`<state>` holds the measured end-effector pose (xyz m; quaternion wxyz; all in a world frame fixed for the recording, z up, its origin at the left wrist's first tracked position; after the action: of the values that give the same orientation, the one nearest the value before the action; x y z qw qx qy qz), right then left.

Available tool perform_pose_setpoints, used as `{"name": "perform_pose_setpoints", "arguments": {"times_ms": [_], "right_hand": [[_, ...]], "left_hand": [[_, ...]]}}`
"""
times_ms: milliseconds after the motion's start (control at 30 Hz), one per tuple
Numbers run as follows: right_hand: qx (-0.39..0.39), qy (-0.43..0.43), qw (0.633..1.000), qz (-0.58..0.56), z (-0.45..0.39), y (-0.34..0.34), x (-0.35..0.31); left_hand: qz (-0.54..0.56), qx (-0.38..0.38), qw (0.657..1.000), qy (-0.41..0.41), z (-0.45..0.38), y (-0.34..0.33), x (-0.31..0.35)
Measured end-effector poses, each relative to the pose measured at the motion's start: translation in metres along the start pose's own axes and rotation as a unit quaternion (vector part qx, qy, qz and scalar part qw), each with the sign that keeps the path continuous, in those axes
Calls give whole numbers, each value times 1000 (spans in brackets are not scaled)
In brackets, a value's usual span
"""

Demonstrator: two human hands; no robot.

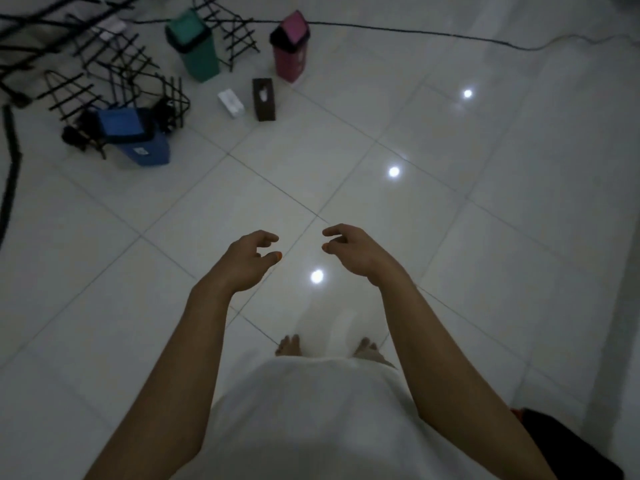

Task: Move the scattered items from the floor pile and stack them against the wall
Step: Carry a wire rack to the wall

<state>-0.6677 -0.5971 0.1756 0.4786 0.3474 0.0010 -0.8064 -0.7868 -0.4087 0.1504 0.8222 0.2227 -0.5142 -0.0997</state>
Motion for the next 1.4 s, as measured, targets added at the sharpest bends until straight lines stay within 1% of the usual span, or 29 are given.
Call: {"name": "perform_pose_setpoints", "arguments": {"times_ms": [167, 367, 567, 700, 800, 900, 1000, 1100, 1267, 1400], "right_hand": [[-41, 10, 998, 52, -19, -28, -38], [-62, 13, 994, 94, -61, -29, -79], [-94, 52, 986, 131, -126, -9, -156], [-104, 80, 979, 157, -163, 17, -213], [-101, 105, 972, 187, -191, 33, -246], [-91, 111, 963, 230, -217, 42, -267], [-108, 110, 961, 230, -241, 44, -288], [-109, 114, 958, 241, -270, 40, -316], [-122, 111, 953, 254, -326, 28, -378], [-128, 92, 953, 259, -368, 12, -434]], "left_hand": [[32, 56, 997, 40, 5, 37, -29], [66, 81, 992, 66, -19, 52, -42], [68, 125, 986, 83, -80, 91, -33], [92, 178, 976, 81, -130, 121, -14], [106, 221, 967, 63, -164, 131, -1], [118, 224, 965, 64, -189, 135, 5], [123, 230, 962, 76, -210, 144, 2], [129, 233, 960, 90, -234, 166, -9], [131, 241, 957, 94, -298, 226, -31], [128, 223, 962, 93, -352, 286, -44]]}}
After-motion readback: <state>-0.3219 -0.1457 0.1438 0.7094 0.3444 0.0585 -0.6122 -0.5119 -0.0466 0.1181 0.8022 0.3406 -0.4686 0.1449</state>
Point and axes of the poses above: each hand's wrist, its own z-axis away from the middle knuckle, its own y-axis out of the back of the hand, x = y × z, the point moved 1 cm from there along -z, towards the middle knuckle, and after that the axes turned 11 degrees about -y, right-handed, at the moved point
